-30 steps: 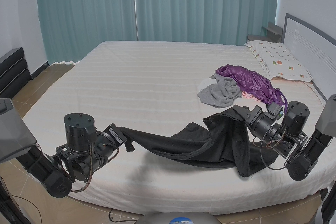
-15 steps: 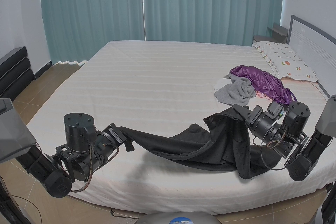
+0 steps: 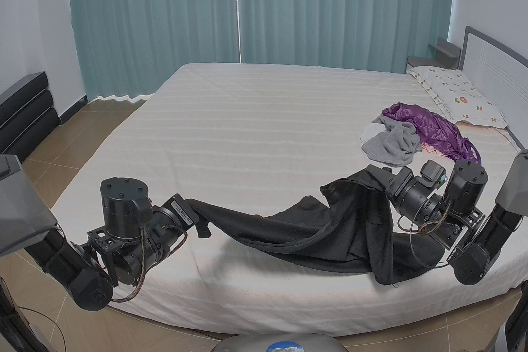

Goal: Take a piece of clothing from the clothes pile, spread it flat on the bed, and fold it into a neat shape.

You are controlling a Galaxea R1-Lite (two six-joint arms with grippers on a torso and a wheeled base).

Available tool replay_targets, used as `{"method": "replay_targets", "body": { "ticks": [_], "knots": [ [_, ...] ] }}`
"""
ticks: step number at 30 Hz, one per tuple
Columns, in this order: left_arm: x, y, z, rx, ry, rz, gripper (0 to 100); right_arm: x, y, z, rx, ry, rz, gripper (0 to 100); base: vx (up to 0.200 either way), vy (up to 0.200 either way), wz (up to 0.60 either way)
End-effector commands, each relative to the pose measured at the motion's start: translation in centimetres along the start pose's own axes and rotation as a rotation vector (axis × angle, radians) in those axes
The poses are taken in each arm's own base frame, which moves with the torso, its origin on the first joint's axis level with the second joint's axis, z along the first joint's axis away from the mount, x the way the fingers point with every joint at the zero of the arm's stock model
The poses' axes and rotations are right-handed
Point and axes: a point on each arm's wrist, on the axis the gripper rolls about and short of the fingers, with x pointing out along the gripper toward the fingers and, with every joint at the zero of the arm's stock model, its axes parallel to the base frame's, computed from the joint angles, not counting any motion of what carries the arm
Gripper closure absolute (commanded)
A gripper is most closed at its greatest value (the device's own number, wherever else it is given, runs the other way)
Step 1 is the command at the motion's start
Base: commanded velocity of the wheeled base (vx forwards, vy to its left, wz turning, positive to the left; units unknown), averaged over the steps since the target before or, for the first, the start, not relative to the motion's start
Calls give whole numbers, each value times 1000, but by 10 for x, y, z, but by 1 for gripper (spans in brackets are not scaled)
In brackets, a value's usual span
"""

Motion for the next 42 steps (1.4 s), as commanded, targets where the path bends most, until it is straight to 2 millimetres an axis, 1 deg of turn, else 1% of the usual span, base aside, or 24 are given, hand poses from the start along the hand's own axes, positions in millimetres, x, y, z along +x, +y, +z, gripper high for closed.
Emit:
{"method": "replay_targets", "body": {
  "ticks": [1,5,9,16,19,21,28,29,32,35,37,40,42],
  "knots": [
    [0,0,0,0,-1,2,100,-1,1,0,-2,-6,9,100,0,0,0],
    [-1,0,0,2,-3,0,100,-2,2,1,-4,-8,11,100,0,0,0],
    [-1,0,0,4,-1,2,100,-9,7,3,-6,-11,20,100,0,0,0],
    [-2,0,1,4,-3,0,100,-12,6,2,-8,-4,14,100,0,0,0],
    [-3,-1,2,4,-7,-5,100,-13,7,2,-10,-2,14,100,-200,0,0],
    [-7,-4,5,1,-18,-21,100,-17,11,4,-13,-9,24,100,-200,0,0],
    [-23,-13,14,9,-40,-63,100,-34,32,18,-24,-58,87,100,-200,0,0],
    [-25,-14,15,24,-46,-69,100,-34,32,18,-24,-58,87,100,0,0,0],
    [-34,-17,21,61,-72,-86,100,-50,51,23,-45,-81,152,100,0,0,0],
    [-46,-24,30,61,-109,-124,100,-62,64,31,-71,-115,196,100,0,0,0],
    [-54,-28,36,55,-133,-151,100,-71,75,39,-89,-145,227,100,0,0,0],
    [-66,-34,46,72,-173,-182,100,-91,97,56,-105,-203,290,100,0,0,0],
    [-67,-34,47,74,-176,-183,100,-92,98,57,-105,-206,293,100,0,0,0]
  ]
}}
